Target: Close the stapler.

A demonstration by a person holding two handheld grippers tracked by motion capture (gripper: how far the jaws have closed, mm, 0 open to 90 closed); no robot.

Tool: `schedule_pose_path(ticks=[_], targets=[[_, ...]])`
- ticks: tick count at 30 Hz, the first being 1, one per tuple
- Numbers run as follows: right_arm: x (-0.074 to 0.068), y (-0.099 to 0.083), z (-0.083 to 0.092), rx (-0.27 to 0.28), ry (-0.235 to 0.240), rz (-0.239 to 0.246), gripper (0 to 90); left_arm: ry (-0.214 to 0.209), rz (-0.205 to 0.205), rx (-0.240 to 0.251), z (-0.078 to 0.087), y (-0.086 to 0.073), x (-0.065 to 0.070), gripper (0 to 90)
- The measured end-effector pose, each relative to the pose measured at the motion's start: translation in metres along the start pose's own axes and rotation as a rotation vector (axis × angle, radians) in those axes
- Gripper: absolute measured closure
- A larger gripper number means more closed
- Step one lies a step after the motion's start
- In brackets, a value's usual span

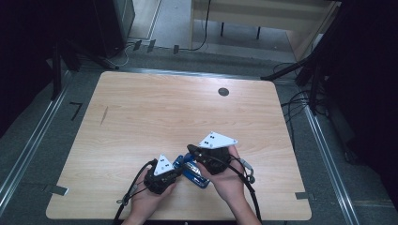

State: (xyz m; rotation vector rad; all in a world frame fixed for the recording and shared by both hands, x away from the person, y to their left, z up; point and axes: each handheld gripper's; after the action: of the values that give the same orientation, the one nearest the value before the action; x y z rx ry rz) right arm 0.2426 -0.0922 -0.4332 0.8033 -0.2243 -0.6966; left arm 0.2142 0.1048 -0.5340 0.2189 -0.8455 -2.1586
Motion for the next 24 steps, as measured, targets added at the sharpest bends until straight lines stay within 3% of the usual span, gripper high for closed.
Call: schedule_pose_path(ticks=[24], targets=[[0.010,-0.055,0.005,-0.026,-0.016,-0.073,90.0,-0.012,-0.026,-0.008,0.000,0.000,0.002,90.0]])
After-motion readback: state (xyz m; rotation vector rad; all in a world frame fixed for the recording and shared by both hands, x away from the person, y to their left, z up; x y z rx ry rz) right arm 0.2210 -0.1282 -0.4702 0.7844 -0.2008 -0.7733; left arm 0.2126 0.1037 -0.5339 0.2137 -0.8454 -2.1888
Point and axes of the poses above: each handheld gripper's, and its own axes: z roughly backward along the jaws, y roughly out of its top, x roughly to its right, and after that the axes turned 11 degrees about -x, right-handed
